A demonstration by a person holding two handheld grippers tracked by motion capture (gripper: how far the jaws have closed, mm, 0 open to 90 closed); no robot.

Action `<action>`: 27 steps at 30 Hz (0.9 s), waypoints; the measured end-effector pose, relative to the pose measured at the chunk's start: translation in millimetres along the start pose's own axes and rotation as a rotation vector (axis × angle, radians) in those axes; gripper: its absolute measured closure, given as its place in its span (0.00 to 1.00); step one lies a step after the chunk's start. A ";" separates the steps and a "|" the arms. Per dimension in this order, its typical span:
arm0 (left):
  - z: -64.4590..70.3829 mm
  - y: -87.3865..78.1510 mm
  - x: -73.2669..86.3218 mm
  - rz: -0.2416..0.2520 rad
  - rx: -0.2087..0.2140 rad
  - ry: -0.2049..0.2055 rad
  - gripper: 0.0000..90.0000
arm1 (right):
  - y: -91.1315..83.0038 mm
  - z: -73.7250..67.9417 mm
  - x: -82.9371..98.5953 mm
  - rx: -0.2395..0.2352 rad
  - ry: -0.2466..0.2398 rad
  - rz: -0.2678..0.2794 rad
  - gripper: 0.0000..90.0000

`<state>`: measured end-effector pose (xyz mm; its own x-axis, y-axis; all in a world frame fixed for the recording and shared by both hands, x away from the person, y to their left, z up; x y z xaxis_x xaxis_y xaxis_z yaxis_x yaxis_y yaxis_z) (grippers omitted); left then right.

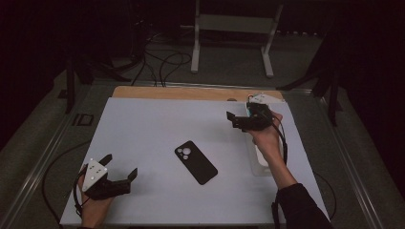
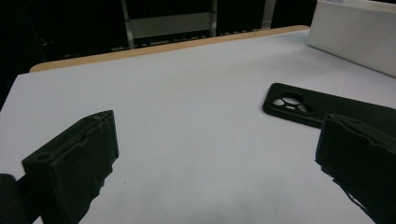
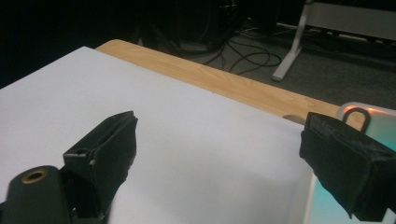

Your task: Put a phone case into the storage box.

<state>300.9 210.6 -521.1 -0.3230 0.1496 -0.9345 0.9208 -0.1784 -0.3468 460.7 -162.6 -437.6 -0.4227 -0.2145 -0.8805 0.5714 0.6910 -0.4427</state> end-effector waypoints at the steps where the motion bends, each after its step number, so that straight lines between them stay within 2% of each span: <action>1: 0.0 0.1 0.0 0.000 0.000 0.001 0.00 | -0.2 -1.4 0.7 -0.004 0.000 0.000 0.12; 11: 0.6 0.1 0.1 -0.002 -0.002 0.001 0.00 | 0.1 -20.1 12.8 -0.063 -0.009 -0.017 0.11; 27: 2.2 1.0 0.9 -0.009 -0.001 0.009 0.00 | 7.6 -67.4 34.9 -0.184 -0.041 -0.095 0.09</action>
<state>301.1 208.4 -522.5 -0.3295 0.1597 -0.9306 0.9181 -0.1759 -0.3552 402.8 -118.3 -460.2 -0.4377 -0.3098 -0.8440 0.3908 0.7799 -0.4889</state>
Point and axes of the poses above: each handheld gripper's, and its own axes: y roughly forward along the jaws, x roughly out of its underside, z roughly to its right, the point moved 9 cm from there along y, roughly forward along the jaws, and after that the axes turned 15 degrees about -x, right-handed, at the moved point
